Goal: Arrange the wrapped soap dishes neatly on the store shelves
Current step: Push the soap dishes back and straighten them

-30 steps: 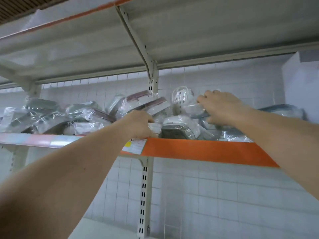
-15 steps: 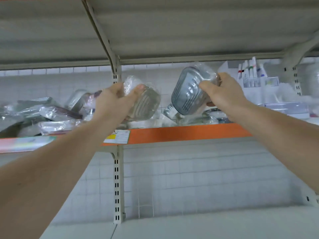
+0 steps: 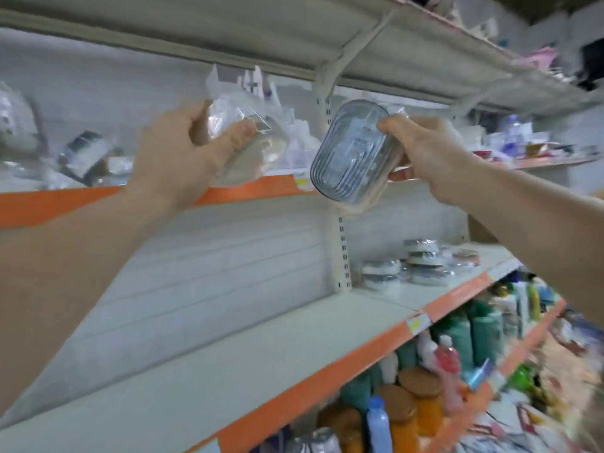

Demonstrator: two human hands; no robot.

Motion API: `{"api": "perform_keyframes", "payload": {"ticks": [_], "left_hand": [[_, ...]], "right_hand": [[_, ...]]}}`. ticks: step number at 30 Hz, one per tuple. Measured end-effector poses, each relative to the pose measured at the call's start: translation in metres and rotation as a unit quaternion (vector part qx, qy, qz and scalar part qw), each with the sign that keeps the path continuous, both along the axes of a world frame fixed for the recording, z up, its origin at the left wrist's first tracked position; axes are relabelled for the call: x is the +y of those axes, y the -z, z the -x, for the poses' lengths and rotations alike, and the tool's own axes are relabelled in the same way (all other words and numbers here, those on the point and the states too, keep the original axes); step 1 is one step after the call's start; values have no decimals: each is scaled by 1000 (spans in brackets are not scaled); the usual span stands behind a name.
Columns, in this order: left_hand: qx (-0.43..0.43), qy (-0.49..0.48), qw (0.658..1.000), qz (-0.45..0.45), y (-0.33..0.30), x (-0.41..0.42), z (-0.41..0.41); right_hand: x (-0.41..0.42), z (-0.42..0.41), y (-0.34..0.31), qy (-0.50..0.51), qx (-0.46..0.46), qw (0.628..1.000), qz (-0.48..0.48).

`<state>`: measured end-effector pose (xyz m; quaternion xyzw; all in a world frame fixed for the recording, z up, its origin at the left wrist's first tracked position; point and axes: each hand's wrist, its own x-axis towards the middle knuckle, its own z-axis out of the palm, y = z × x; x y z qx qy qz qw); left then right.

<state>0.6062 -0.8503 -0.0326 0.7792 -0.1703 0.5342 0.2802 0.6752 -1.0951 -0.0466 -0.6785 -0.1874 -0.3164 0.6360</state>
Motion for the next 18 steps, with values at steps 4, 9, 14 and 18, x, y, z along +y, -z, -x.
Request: {"api": "perform_keyframes", "payload": {"ticks": [4, 9, 14, 18], "left_hand": [[13, 62, 998, 9, 24, -97, -58], [57, 121, 991, 10, 64, -215, -137], [153, 154, 976, 35, 91, -282, -202], [188, 155, 968, 64, 105, -309, -254]], "right_hand": [[-106, -25, 22, 73, 29, 997, 11], [-230, -72, 45, 141, 74, 986, 44], [-305, -141, 68, 148, 129, 980, 33], [-336, -203, 90, 154, 152, 976, 0]]}}
